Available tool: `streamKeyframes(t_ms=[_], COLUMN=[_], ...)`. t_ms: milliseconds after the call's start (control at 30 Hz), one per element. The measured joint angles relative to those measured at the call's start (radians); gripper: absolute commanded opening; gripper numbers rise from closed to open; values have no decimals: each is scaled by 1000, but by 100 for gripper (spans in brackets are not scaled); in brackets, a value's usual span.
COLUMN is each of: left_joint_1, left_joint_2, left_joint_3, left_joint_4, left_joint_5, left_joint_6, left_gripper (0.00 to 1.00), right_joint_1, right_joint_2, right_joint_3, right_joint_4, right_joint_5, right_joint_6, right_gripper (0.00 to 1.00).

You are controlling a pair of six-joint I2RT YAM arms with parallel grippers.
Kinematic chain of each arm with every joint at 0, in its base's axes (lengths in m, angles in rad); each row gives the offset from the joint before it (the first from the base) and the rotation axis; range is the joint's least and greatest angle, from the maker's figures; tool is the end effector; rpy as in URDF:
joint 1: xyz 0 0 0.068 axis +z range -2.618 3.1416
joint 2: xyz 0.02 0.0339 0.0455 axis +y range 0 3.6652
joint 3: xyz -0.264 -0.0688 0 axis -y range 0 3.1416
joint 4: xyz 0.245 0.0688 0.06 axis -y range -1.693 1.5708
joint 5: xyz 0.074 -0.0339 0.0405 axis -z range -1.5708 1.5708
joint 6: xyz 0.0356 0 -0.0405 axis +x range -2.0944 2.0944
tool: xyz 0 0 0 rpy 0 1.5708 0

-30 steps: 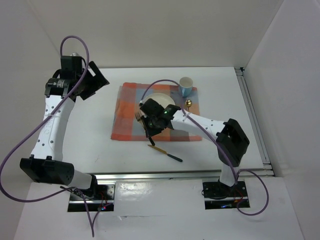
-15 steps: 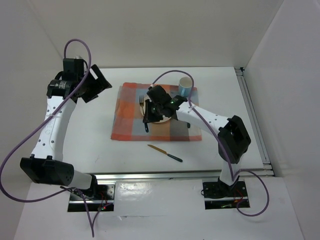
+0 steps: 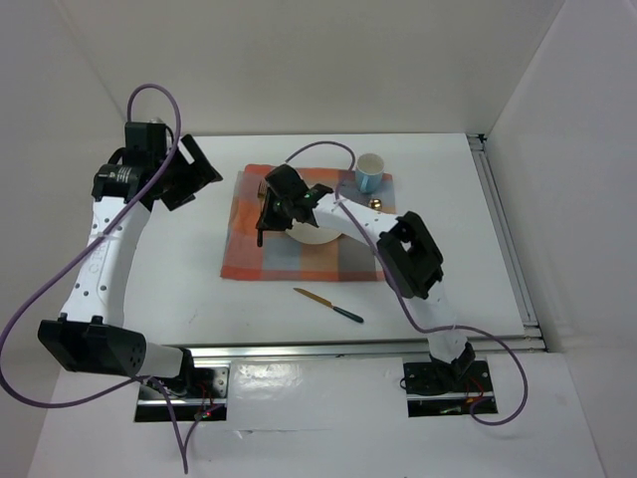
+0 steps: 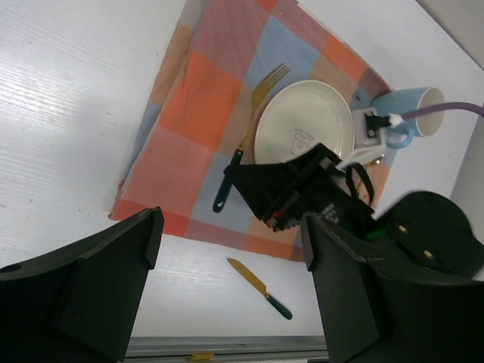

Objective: Set the dinner table for one person

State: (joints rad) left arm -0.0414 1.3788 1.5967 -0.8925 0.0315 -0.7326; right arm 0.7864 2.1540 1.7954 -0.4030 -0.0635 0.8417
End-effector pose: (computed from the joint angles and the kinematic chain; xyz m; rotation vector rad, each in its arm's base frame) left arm 0.2812 -0.0128 0.4158 -0.7575 2.1550 -0.4477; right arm 0.3482 0.3521 0.2285 0.0352 2.5030 0.8339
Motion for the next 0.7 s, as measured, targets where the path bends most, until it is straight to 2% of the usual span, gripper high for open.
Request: streamKeyframes(t_ms=[233, 300, 367, 567, 700], left_joint_1=[6, 8, 11, 14, 14], left_joint_2=[0, 0, 0, 0, -1], left_joint_3=[1, 1, 2, 2, 2], left_joint_4=[-18, -26, -32, -37, -39], left_joint_5=[0, 0, 0, 0, 0], left_joint_6=[8, 22, 26, 30, 31], left_gripper=[92, 92, 92, 92, 92], right_joint_1=[1, 1, 1, 1, 4], right_joint_2=[164, 182, 194, 200, 131], right_joint_3=[63, 64, 72, 114, 65], right_joint_4=[16, 18, 19, 47, 59], right_joint_5=[5, 10, 12, -3, -35], right_joint_6=[39, 45, 50, 27, -11], right_gripper=[1, 25, 53, 57, 57])
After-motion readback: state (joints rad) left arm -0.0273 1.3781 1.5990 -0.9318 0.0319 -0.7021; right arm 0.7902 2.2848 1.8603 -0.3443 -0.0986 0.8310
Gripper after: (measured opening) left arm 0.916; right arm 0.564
